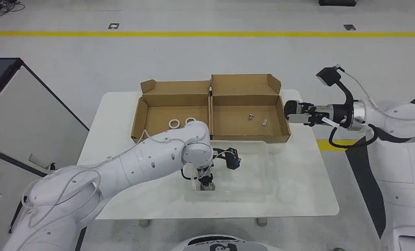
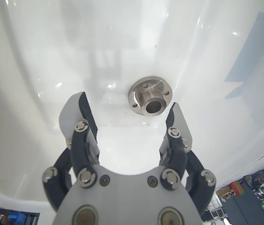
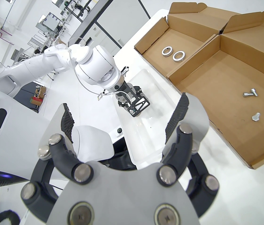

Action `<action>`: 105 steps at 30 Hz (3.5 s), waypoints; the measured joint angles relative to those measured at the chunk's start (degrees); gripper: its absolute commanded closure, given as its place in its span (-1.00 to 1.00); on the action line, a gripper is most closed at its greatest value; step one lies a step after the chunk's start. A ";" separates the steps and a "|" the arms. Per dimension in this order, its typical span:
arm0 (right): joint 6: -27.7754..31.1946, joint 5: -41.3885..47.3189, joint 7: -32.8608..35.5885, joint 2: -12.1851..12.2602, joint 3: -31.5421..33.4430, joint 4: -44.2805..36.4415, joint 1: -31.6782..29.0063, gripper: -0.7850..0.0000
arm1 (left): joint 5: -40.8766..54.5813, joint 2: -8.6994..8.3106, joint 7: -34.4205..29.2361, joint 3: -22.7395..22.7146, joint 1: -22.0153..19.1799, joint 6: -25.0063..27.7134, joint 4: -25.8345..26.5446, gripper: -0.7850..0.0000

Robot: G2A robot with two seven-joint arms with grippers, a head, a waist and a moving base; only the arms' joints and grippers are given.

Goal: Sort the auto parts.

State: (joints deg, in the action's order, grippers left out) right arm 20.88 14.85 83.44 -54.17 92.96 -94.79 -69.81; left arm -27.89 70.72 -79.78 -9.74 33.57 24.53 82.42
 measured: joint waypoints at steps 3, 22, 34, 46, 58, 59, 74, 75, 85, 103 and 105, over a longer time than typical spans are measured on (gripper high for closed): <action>0.00 0.00 0.00 0.00 0.00 0.00 0.00 -1.00 | -0.32 0.28 0.05 0.00 0.18 0.05 -0.66 -0.57; 0.00 0.00 0.00 0.00 0.00 0.00 0.00 -1.00 | -3.38 2.19 1.54 0.00 -1.37 1.52 -5.08 -0.27; 0.00 0.00 0.00 0.00 0.00 0.00 0.00 -1.00 | -1.85 2.13 1.04 0.00 -1.76 1.04 -4.01 -0.44; 0.00 0.00 0.00 0.00 0.00 0.00 0.00 -1.00 | -1.84 0.62 -0.16 0.00 -0.84 -0.17 -0.20 -0.33; 0.00 0.00 0.00 0.00 0.00 0.00 0.00 -1.00 | -1.82 0.63 0.34 0.00 -0.53 0.33 -0.65 0.01; 0.00 0.00 0.00 0.00 0.00 0.00 0.00 -1.00 | -1.89 0.64 0.33 0.00 -0.54 0.32 -0.69 0.01; 0.00 0.00 0.00 0.00 0.00 0.00 0.00 -1.00 | -2.65 1.02 -0.25 0.00 -0.33 -0.26 -0.94 0.01; 0.00 0.00 0.00 0.00 0.00 0.00 0.00 -1.00 | -2.65 1.03 -0.24 0.00 -0.33 -0.25 -0.96 0.01; 0.00 0.00 0.00 0.00 0.00 0.00 0.00 -1.00 | -3.22 0.93 -0.69 0.00 -0.87 -0.70 -0.10 0.03; 0.00 0.00 0.00 0.00 0.00 0.00 0.00 -1.00 | -6.48 1.57 -3.05 0.00 0.06 -3.06 1.14 0.00; 0.00 0.00 0.00 0.00 0.00 0.00 0.00 -1.00 | -6.61 1.65 -3.10 0.00 0.14 -3.11 1.17 0.00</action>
State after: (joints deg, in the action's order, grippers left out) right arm 20.88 14.85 83.44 -54.17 92.96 -94.79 -69.81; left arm -34.50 72.37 -82.88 -9.74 33.71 21.42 83.59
